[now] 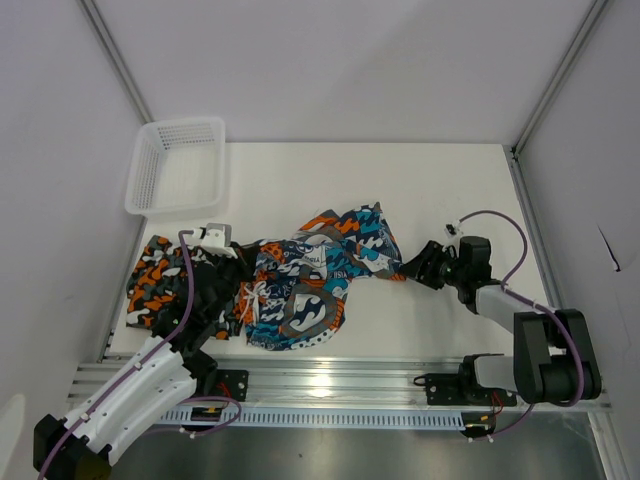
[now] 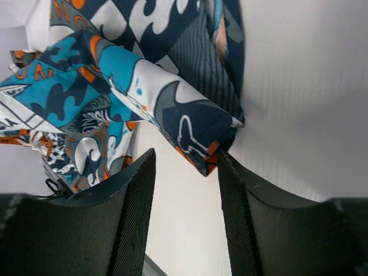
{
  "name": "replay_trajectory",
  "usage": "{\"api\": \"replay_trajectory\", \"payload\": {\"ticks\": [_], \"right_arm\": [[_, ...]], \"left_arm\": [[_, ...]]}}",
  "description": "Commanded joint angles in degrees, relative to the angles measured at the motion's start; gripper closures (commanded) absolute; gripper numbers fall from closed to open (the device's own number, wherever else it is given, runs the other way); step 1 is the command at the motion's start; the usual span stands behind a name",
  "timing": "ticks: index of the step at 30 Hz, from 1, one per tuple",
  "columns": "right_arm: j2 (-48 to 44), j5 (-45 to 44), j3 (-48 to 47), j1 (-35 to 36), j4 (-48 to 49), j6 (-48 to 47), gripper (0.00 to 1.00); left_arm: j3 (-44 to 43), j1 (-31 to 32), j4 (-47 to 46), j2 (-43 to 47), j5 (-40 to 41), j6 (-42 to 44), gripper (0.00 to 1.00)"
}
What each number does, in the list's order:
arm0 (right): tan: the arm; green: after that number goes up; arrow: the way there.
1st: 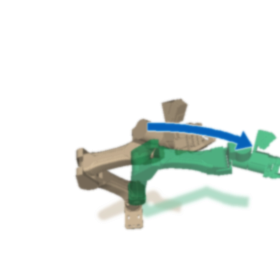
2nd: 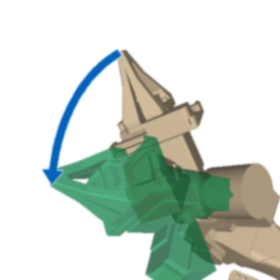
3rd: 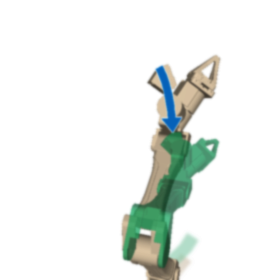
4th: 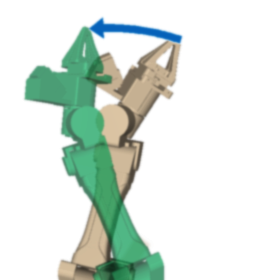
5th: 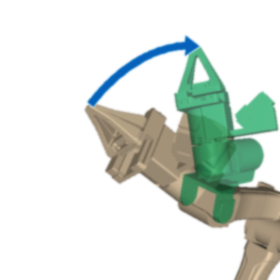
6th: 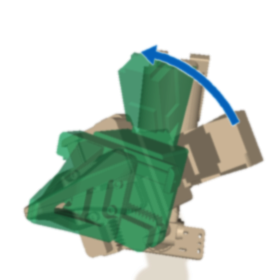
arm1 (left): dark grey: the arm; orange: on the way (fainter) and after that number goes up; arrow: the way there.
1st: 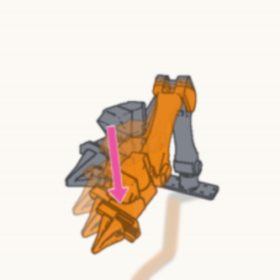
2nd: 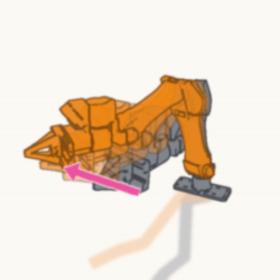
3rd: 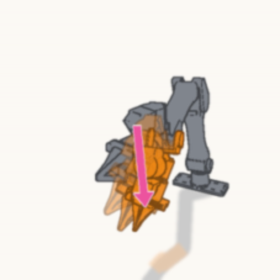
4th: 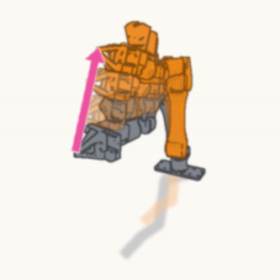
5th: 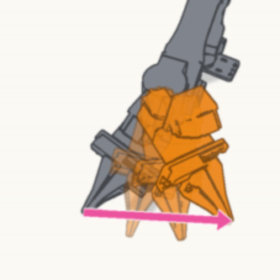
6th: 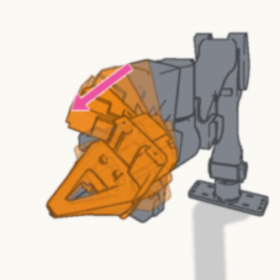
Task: Fold and stack the shorts
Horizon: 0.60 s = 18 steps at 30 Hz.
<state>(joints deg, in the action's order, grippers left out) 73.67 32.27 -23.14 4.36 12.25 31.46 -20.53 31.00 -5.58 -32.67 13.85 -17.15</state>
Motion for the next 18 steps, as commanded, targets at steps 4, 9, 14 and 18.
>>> {"api": "replay_trajectory", "payload": {"ticks": [4, 9, 14, 18], "right_arm": [[1.39, 4.37, 0.90, -0.23, 11.39, 4.31, 0.53], [3.06, 5.87, 1.25, -0.23, 13.58, 5.27, 0.58], [4.64, 6.22, 2.92, -0.23, 16.48, 6.33, 0.59], [5.78, 6.58, 3.54, 0.03, 18.16, 7.03, 0.60]], "left_arm": [[0.14, 0.11, -1.62, 0.50, 0.57, -1.05, 1.00], [0.06, 0.11, -2.06, -0.03, 0.22, -1.13, 1.00], [-0.12, 0.02, -1.80, 0.14, -0.05, -1.05, 1.00], [-0.29, 0.11, -1.53, 1.02, 0.30, -0.87, 1.00]]}}
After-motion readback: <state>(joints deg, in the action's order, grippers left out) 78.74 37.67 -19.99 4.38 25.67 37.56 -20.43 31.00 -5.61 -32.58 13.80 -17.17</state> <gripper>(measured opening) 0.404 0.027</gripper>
